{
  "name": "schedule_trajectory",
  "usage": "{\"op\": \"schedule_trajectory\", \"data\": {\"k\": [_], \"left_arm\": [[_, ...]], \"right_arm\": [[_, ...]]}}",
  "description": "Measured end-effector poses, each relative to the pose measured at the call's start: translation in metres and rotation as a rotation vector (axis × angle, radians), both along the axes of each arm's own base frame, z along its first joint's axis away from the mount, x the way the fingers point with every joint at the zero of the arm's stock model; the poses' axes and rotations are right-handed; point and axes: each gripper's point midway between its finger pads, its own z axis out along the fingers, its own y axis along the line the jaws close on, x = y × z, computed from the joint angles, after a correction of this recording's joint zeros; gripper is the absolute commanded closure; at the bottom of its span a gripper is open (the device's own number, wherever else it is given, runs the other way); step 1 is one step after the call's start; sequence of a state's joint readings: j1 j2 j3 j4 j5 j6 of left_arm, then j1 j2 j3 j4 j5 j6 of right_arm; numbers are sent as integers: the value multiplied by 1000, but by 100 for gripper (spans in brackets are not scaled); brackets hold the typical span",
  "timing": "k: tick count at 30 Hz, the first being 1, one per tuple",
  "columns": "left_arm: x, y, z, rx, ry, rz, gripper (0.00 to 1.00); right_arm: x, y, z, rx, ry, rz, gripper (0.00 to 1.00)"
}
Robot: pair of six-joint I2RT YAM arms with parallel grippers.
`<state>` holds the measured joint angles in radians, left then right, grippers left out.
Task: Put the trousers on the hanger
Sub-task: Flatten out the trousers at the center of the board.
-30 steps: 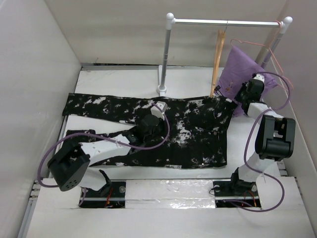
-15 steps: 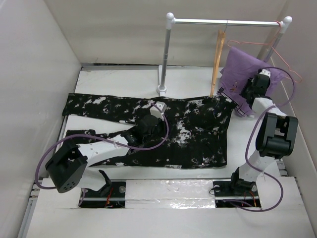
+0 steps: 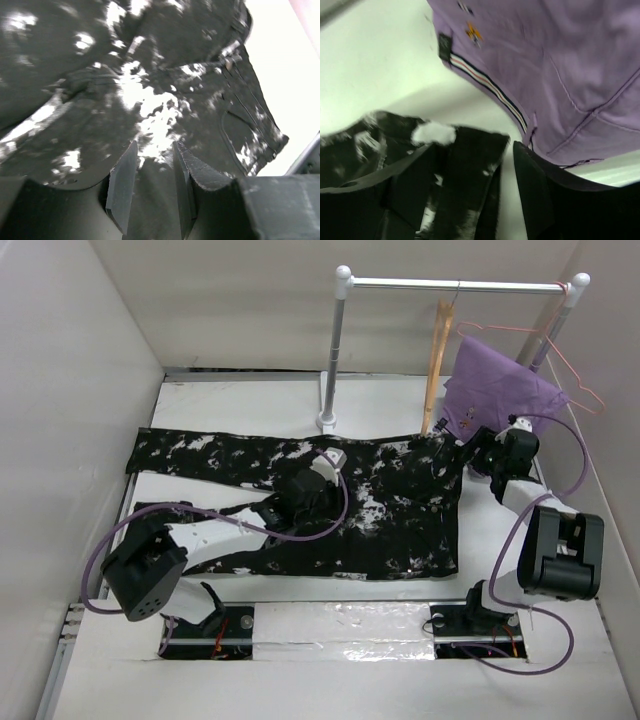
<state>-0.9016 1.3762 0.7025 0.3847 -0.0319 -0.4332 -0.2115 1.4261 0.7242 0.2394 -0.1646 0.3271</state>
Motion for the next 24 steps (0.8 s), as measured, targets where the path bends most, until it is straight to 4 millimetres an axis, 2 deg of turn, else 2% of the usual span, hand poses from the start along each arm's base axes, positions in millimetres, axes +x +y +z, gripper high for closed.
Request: {"op": "schedule_trajectory", "data": {"k": [1,2,6,10,13,16,19,20,21,22,24], "left_arm": [[-1,-3,-2,1,7,-18,68],[-3,-6,-4,3,14,-33,68],[-9,-16,-11,16,33,-78,68],[-14,-20,-12,18,39,-100,68],[-15,-20,-13,20,39,-100,68],[-12,-17,-15,35,41,-82,68],[-7,-14,-14,50,32,-49,68],[-5,-13,-14,52,28,-39,68],[-4,-12,-14,54,25,-32,68],[-3,-12,-14,57,23,-26,68],[-1,-10,-14,62,19,-14,68]], "right_arm": [[0,2,-8,19,20,17,24],[0,4,-15,34,30,33,23],[3,11,-33,87,54,91,23],[15,24,-48,153,66,162,23],[23,32,-58,211,62,193,22],[28,39,-59,261,37,217,23],[36,46,-51,302,-27,251,35],[37,48,-47,316,-49,262,44],[38,51,-45,330,-69,272,60],[39,52,-43,344,-90,281,64],[43,55,-41,383,-130,299,84]]}}
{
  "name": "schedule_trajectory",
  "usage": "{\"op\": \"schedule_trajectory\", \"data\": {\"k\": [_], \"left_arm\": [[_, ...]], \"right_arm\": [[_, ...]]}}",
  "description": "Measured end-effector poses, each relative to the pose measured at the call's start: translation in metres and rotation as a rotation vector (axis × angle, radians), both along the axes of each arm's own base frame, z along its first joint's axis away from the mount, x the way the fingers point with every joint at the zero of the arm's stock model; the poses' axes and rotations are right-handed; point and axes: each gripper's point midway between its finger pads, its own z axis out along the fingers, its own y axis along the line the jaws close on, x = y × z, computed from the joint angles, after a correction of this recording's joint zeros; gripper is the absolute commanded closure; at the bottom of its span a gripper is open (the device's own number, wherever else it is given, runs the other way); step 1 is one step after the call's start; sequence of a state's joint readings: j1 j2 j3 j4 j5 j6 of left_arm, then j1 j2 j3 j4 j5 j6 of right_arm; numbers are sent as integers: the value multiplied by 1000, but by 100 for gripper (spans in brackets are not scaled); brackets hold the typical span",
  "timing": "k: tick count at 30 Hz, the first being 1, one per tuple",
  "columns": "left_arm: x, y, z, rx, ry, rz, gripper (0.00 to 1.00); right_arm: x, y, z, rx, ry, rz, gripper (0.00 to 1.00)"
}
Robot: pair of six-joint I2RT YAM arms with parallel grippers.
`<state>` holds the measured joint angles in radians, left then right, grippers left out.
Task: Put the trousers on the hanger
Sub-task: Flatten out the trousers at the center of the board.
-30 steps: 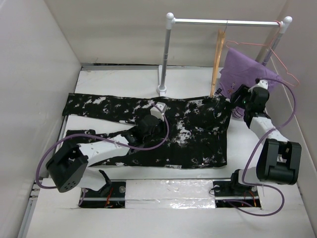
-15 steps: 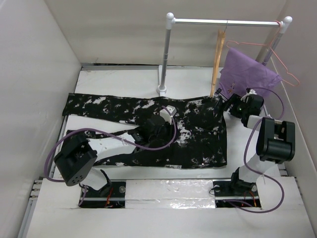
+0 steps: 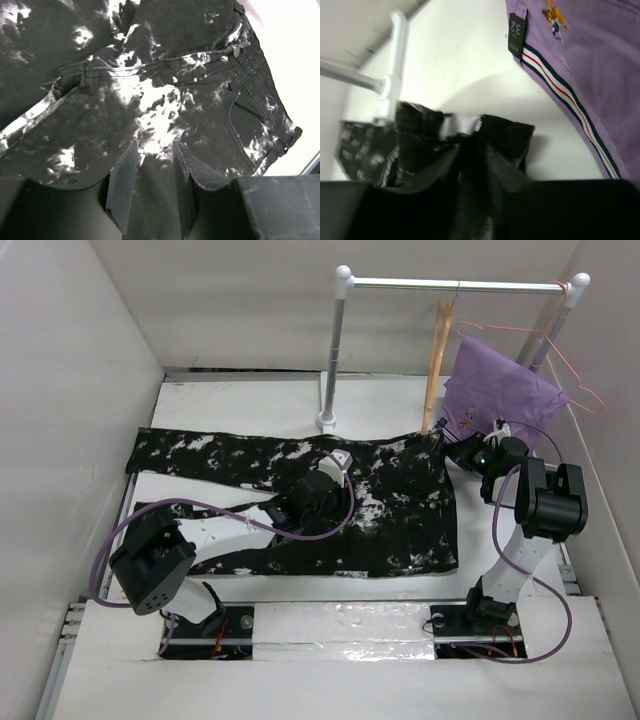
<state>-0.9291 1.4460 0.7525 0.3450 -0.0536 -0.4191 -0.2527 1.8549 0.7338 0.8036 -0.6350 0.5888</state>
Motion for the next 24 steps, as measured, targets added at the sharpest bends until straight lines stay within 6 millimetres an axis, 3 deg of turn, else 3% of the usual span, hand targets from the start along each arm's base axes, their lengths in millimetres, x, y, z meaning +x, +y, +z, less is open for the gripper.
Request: {"op": "schedule_trajectory", "data": {"k": [2,6,9,13,14,18,21,24], "left_arm": [[1,1,0,3,-2,6,68],[2,2,-1,9,-4,16,68],[3,4,-1,14,-7,26,68],[6,6,-1,20,-14,43,68],[7,7,-1,22,-16,48,68],[11,10,0,27,-28,73,68],[12,12,2,30,-36,87,68],[14,14,5,27,-46,100,68]], "right_arm": [[1,1,-4,45,-12,6,100],[-8,0,-12,112,-21,-5,100],[-11,-4,-5,117,-36,-19,100],[-19,-10,27,59,-103,-59,79],[-23,-11,39,25,-131,-71,65],[-27,-9,77,-117,-206,-92,28],[-19,12,86,-234,-199,-55,26],[-4,32,78,-327,-122,-15,30]]}}
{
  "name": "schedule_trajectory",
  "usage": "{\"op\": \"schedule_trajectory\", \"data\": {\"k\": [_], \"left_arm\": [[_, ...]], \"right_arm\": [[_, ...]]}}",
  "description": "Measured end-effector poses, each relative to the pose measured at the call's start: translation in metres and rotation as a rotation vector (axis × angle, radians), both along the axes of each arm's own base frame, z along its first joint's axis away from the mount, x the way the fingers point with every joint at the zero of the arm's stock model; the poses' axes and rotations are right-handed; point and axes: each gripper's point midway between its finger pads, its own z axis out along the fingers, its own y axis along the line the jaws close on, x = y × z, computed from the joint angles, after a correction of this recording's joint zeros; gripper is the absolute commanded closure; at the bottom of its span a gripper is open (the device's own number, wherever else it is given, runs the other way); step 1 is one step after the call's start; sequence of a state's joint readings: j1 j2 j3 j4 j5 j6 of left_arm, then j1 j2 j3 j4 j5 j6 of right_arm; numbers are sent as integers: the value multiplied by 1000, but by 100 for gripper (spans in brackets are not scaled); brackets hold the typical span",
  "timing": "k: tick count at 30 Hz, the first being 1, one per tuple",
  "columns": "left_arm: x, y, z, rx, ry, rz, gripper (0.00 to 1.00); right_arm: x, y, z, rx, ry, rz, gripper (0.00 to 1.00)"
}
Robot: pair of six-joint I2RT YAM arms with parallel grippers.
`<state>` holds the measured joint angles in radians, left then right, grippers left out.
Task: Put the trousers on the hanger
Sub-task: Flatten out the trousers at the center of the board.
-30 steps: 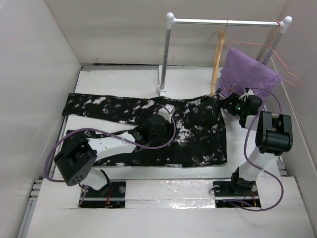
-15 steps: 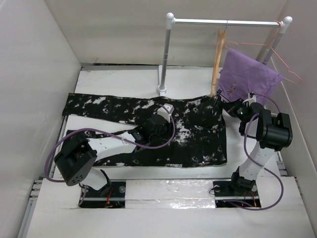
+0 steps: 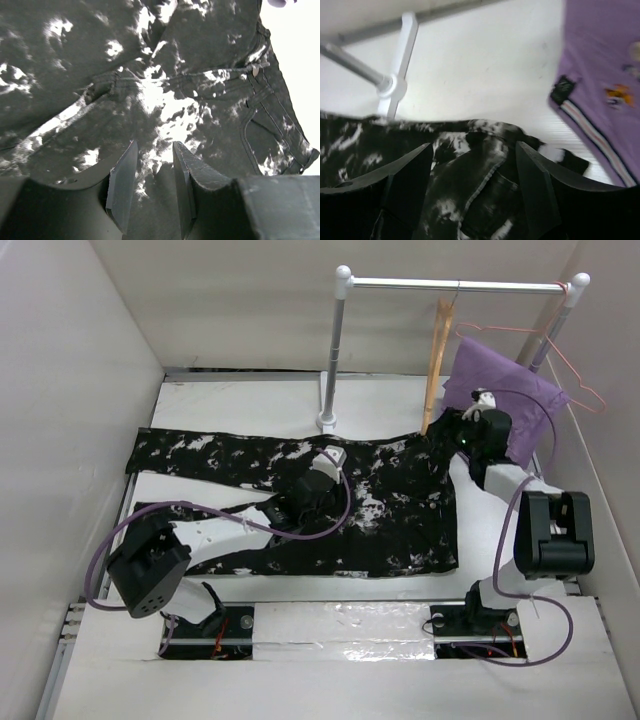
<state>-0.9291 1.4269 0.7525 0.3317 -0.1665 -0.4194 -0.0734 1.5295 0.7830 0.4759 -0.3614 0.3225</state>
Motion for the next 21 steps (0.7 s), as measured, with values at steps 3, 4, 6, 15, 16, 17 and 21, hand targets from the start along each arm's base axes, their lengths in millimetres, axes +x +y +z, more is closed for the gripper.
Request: {"op": "schedule_trajectory", "data": {"k": [3,4,6,15,16,17,21], "left_arm": [[2,3,4,-2,-12,16,68],[3,3,6,-4,-16,21,68],[4,5,9,-8,-24,29,68],[11,16,5,10,-9,60,67],[11,17,4,14,-5,62,67],[11,18,3,17,-2,65,62],[13,22,-2,31,6,84,58]], "right_arm": [[16,4,-18,-69,91,-7,50],[18,1,-26,-81,121,-26,57],[18,-10,-44,-110,192,-76,66],[45,-47,-92,-137,382,-177,72],[49,-48,-93,-136,389,-177,72],[52,-49,-95,-134,395,-176,72],[64,-45,-98,-128,414,-152,62]]}}
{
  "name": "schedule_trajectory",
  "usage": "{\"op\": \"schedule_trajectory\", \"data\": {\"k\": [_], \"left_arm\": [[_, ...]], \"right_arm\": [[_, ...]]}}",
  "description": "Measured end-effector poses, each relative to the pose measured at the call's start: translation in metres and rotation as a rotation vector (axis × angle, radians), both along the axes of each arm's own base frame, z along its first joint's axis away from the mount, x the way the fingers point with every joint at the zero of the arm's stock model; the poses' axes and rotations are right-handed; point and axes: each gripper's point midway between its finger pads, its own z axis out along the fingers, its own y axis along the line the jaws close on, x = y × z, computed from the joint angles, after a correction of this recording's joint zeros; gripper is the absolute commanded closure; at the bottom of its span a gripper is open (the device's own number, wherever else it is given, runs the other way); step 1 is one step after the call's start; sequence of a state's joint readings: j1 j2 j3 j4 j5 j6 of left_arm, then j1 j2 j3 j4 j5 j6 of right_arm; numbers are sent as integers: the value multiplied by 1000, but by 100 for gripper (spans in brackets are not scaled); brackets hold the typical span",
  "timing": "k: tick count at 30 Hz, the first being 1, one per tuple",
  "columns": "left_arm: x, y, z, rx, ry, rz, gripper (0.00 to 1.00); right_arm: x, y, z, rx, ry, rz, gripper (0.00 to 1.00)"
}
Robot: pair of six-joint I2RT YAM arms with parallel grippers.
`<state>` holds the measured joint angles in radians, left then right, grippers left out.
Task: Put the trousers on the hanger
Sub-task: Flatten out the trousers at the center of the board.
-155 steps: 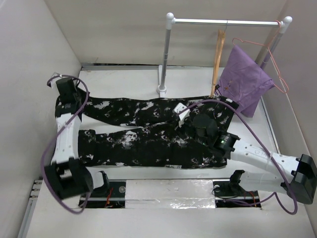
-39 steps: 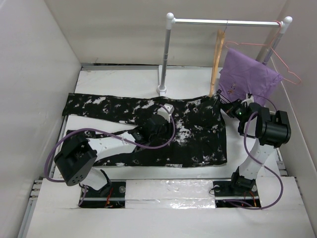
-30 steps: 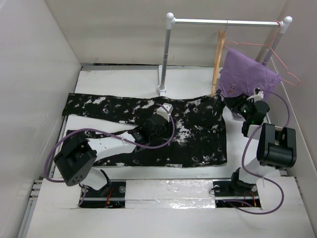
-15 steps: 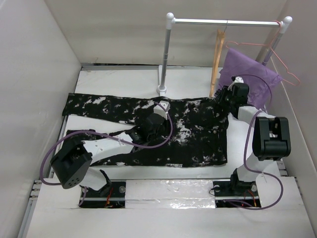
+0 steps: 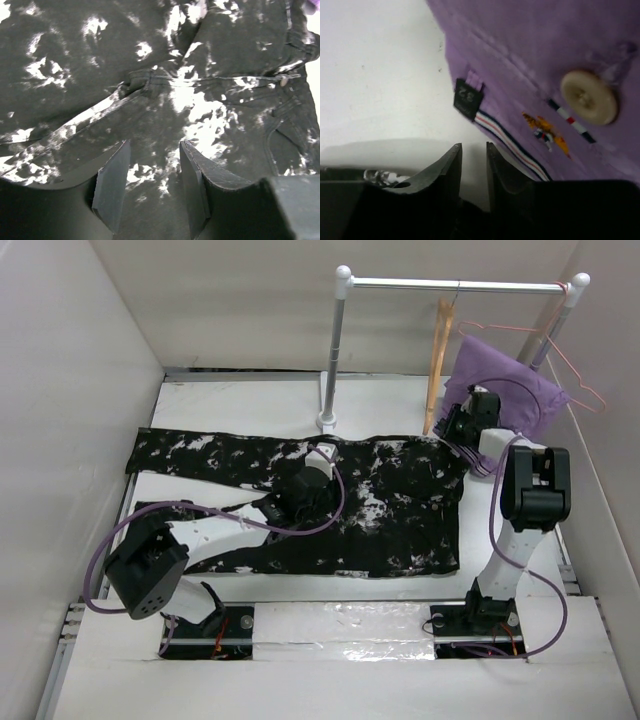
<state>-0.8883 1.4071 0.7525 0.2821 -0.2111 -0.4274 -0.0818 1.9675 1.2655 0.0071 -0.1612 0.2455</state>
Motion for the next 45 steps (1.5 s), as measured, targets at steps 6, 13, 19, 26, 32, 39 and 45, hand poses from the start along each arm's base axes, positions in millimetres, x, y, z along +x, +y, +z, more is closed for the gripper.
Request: {"op": "schedule_trajectory", "data": {"k": [6,13,19,26,32,39,45], "left_arm": [[3,5,-4,17,5,20,53],[21,24,-5,24,-1,107,41],[65,78,-10,8,22,297,30],[112,139,-57,34,132,465,26],[138,125,-83,68,192,421,30],[152,128,-89,45,210,435,100],[159,144,-91,-77,242,435,100]], "right_arm": [[-31,18,49,-53,-86,18,31],[-78,10,73,-41,-216,-11,24],[-135,-26,-10,29,-10,-107,13],[-127,-14,-9,111,-52,-51,20],[-121,-9,-13,177,-62,-44,50],[-119,-11,-9,210,-73,-66,100],[-109,-17,-5,203,-72,-79,100]]}}
